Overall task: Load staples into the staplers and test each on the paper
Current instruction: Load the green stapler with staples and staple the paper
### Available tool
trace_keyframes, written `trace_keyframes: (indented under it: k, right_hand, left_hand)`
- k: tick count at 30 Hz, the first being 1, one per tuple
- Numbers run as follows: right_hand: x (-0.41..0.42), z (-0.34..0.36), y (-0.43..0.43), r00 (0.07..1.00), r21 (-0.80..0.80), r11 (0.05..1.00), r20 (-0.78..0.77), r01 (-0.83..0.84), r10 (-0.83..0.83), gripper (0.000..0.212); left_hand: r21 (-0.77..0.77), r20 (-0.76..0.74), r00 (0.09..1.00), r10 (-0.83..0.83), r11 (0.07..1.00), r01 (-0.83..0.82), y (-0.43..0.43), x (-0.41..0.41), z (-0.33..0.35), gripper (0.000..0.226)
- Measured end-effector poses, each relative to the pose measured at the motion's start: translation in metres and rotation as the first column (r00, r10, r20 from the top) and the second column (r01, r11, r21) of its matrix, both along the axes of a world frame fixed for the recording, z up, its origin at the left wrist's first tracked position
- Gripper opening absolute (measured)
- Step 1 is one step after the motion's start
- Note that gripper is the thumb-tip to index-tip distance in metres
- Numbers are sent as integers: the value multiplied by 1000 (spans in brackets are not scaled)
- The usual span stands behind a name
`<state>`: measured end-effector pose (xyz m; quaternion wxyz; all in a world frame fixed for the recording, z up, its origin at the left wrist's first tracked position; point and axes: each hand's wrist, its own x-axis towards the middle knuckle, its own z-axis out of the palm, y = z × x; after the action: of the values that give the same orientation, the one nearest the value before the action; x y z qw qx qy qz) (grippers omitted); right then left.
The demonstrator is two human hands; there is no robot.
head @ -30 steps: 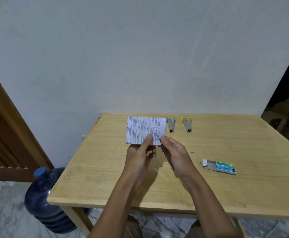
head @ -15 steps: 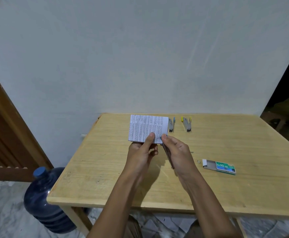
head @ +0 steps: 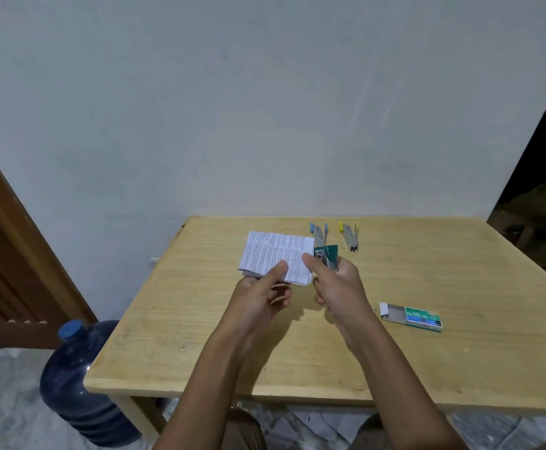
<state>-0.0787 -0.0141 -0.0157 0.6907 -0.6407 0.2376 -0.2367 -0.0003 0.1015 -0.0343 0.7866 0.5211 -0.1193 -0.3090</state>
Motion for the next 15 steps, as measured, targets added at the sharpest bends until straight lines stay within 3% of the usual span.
trace_keyframes:
  k: [5,7,9,11,13,15]
  right_hand:
    - [5,-1,-17,993,-107,993,-116,-49,37,20]
    - [6,1,-20,980,-139,978,-147,-155,134,25]
    - [10,3,-18,968,-161,962,-159,-220,194,23]
    - [17,3,-16,972,-180,964,-165,-196,166,20]
    - [25,1,-18,981,-187,974,-168,-130,99,21]
    - [31,-4,-23,979,-182,978,-193,-101,65,20]
  left_hand:
    - [263,283,922,263,904,-339,25,27,-3,64]
    - [328,385,910,156,898,-293,32,33,1,57]
    - [352,334,942,-12,929,-113,32,39,4,46]
    - [342,300,953,-36,937,-73,30,49,1,35]
    - [340,345,928,141,903,-264,24,65,-5,20]
    - [296,409,839,360,817,-495,18,80,-12,10]
